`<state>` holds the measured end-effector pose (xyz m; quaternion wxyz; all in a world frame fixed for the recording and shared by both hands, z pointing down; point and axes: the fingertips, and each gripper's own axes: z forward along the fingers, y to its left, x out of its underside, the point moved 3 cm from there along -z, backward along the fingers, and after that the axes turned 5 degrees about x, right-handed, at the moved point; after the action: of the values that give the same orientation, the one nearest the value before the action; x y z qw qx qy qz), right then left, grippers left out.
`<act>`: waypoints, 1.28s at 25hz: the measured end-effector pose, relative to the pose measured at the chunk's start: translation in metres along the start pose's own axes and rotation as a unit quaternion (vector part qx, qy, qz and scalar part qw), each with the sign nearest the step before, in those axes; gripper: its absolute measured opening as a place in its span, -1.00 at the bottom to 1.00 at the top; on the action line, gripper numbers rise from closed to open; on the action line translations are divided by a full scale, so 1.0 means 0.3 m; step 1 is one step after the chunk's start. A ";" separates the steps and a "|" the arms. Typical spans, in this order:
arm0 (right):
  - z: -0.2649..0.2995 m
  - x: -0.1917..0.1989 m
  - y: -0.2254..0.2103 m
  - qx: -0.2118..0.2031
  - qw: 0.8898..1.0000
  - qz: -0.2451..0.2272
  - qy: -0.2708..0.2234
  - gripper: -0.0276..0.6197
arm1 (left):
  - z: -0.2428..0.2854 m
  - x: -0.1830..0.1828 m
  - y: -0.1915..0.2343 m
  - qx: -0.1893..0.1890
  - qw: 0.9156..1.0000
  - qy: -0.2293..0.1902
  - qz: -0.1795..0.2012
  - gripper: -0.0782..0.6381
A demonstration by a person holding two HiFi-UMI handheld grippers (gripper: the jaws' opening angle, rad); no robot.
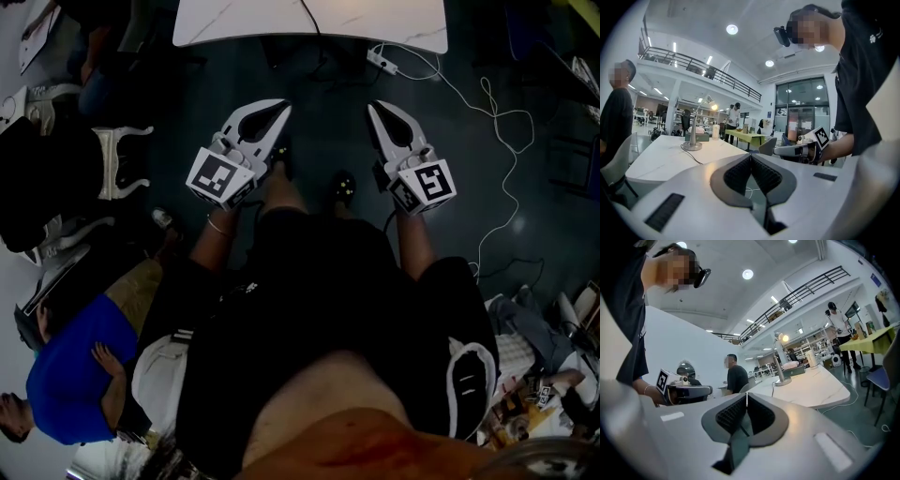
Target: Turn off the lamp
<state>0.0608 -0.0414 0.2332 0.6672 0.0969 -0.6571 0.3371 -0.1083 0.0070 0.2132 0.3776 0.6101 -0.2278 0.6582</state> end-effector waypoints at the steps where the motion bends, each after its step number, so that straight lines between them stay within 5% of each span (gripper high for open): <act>1: 0.016 0.007 -0.003 0.002 1.000 0.001 -0.001 -0.91 | 0.006 0.000 0.018 0.004 1.000 0.002 0.004 -0.76; 21: 0.264 0.171 -0.068 0.027 0.999 -0.014 0.044 -0.91 | 0.130 0.197 0.173 0.055 0.997 0.044 -0.016 -0.76; 32: 0.382 0.289 -0.117 0.050 0.996 -0.019 0.065 -0.85 | 0.146 0.334 0.275 0.022 0.999 0.034 -0.025 -0.76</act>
<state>-0.0197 -0.1055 0.3394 0.7089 0.1208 -0.5927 0.3627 -0.1415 -0.0549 0.3308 0.3880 0.6011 -0.1851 0.6737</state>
